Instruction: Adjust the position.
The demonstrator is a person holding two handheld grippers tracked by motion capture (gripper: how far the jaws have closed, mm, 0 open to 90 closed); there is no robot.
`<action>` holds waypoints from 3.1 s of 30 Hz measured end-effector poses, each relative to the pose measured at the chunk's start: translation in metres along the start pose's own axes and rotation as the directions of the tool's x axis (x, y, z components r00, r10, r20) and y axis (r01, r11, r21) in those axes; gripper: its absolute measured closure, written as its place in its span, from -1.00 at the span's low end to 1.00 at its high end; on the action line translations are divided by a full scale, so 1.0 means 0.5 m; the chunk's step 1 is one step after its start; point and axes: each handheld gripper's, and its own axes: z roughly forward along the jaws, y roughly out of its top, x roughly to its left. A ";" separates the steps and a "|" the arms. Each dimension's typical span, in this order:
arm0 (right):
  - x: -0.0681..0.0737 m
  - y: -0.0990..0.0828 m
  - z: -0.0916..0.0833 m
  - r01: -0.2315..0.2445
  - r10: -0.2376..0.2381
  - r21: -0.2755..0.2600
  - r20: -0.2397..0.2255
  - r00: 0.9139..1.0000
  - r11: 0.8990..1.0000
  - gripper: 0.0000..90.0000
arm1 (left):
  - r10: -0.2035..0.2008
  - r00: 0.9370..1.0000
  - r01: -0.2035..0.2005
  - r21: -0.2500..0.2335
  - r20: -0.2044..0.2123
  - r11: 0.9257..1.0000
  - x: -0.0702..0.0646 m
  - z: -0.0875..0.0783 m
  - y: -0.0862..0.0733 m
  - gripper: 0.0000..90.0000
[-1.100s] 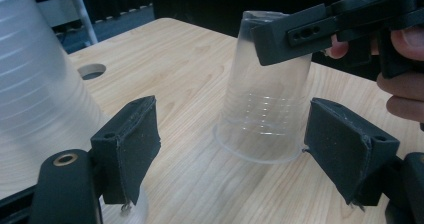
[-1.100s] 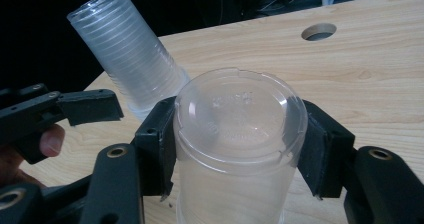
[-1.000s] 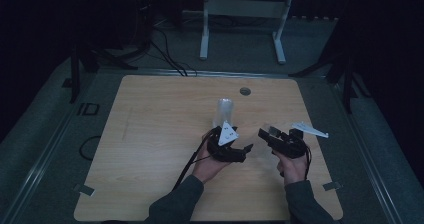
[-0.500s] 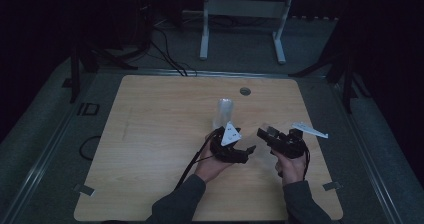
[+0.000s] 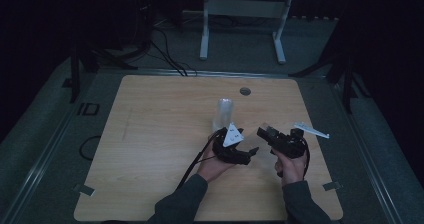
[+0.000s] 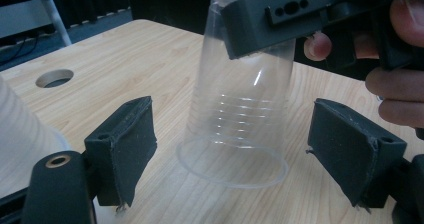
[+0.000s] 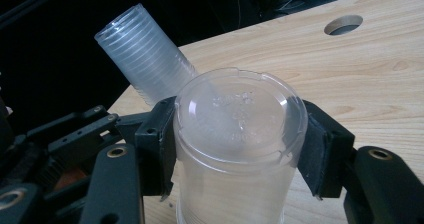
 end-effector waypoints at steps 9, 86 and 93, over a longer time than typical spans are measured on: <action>-0.009 0.002 -0.002 -0.064 0.064 -0.008 -0.046 0.997 0.998 -0.09 | -0.002 1.000 0.003 -0.010 0.008 1.000 0.001 0.008 0.000 -0.60; -0.031 -0.002 -0.034 -0.087 0.093 0.043 -0.179 0.979 0.995 -0.29 | 0.023 1.000 -0.023 -0.014 -0.011 1.000 0.034 -0.004 -0.004 -0.35; -0.031 0.001 -0.039 -0.036 0.045 0.063 -0.149 0.988 0.997 -0.26 | 0.026 1.000 -0.026 -0.011 -0.010 1.000 0.039 -0.011 -0.003 -0.35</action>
